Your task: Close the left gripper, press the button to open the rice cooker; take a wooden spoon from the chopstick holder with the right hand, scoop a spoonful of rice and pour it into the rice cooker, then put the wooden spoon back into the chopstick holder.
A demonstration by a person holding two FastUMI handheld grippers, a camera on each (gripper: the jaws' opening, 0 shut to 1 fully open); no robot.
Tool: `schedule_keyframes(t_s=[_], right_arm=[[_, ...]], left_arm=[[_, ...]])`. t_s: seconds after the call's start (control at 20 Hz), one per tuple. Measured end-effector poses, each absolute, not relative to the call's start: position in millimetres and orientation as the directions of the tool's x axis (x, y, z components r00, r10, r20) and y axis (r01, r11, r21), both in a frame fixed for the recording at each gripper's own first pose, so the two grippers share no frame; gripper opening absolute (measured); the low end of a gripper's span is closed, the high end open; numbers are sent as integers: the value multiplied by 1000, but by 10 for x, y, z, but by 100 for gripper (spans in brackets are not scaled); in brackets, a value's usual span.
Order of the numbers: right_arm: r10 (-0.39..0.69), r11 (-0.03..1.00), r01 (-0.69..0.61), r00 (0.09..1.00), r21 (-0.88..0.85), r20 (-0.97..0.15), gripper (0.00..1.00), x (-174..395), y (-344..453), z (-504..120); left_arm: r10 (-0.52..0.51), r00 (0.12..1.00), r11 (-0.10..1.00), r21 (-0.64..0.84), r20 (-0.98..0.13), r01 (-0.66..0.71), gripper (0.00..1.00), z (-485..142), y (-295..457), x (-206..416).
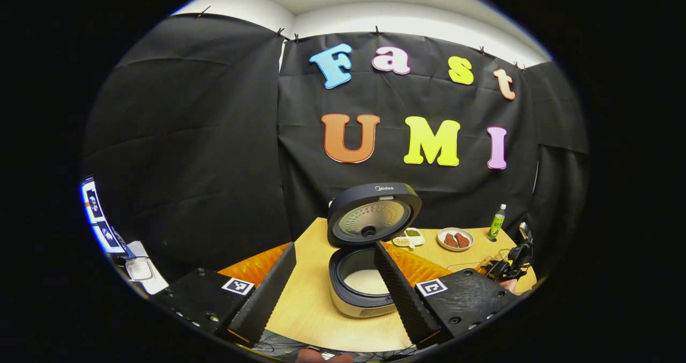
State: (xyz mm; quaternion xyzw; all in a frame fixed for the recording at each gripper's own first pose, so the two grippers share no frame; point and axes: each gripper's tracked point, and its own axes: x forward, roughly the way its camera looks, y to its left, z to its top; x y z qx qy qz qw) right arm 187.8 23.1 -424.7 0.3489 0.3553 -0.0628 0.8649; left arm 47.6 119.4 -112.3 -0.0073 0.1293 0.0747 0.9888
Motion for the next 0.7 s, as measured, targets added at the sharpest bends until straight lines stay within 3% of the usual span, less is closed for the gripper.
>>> schedule_keyframes(t_s=[0.25, 0.55, 0.7], right_arm=[[217, 540, 411, 775, 735, -593, 8, 1871, -67, -4120], [229, 398, 404, 826, 824, -515, 8, 1815, -515, -3672], [227, 391, 362, 853, 846, -470, 8, 1850, -631, -3260]], left_arm=[[132, 957, 991, 22, -259, -131, 95, -1146, 967, 517], [77, 969, 997, 9, -234, -77, 95, -1035, 551, 649], [62, 975, 998, 3, -211, -63, 95, -1003, 412, 680]])
